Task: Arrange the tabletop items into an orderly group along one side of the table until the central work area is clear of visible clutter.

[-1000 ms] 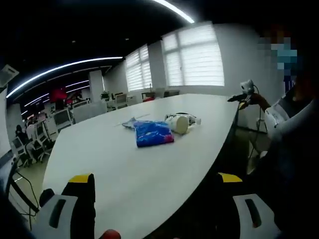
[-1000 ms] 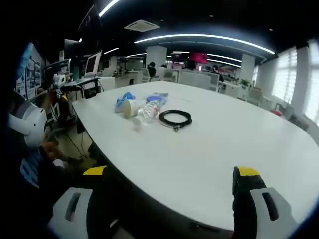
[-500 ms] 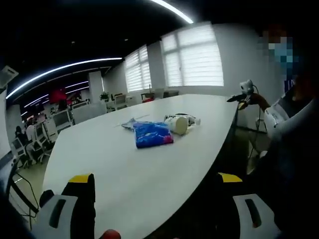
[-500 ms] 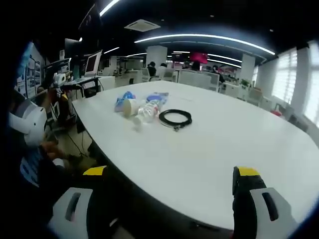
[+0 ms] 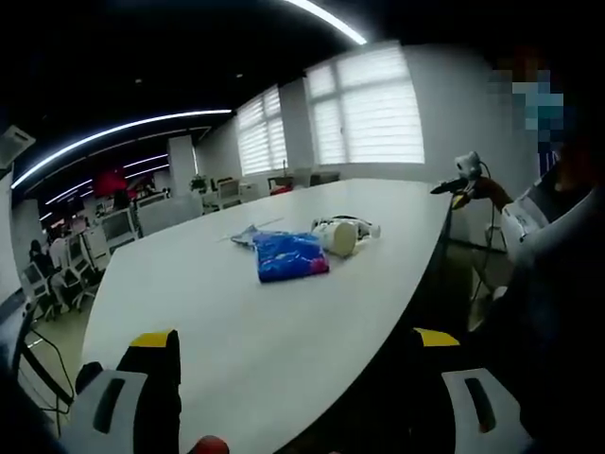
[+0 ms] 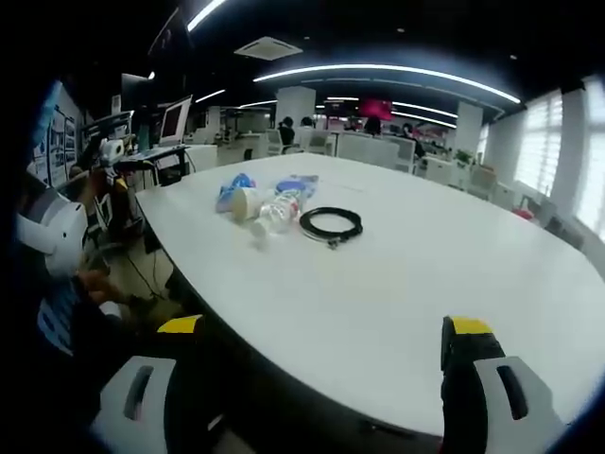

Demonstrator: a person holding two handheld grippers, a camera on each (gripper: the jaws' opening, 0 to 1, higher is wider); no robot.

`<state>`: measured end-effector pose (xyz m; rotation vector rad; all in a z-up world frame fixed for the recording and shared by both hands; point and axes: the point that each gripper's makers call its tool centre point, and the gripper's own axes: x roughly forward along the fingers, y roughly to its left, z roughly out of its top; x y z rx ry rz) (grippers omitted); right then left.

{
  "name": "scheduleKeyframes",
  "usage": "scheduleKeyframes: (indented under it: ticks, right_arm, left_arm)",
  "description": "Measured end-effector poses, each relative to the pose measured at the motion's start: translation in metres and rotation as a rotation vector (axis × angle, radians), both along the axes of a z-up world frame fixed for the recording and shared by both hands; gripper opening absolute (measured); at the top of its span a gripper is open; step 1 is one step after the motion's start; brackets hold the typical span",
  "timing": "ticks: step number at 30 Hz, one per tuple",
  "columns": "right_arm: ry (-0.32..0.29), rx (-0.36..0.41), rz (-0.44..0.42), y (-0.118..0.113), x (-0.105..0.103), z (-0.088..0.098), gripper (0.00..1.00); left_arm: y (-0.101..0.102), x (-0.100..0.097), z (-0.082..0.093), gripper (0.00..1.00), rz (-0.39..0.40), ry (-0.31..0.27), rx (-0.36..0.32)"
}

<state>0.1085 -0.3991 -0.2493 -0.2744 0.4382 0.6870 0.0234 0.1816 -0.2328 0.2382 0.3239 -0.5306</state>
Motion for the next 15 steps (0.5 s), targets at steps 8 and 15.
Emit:
scheduleKeyframes:
  ticks: [8, 15]
  right_arm:
    - [0.000, 0.001, 0.000, 0.0013, 0.0007, -0.0003, 1.00]
    - [-0.001, 0.000, 0.001, 0.0016, 0.0001, -0.0012, 1.00]
  left_arm:
    - [0.0007, 0.0008, 0.0010, 1.00, 0.001, -0.002, -0.001]
    - [-0.0023, 0.0013, 0.0006, 1.00, -0.009, -0.002, 0.000]
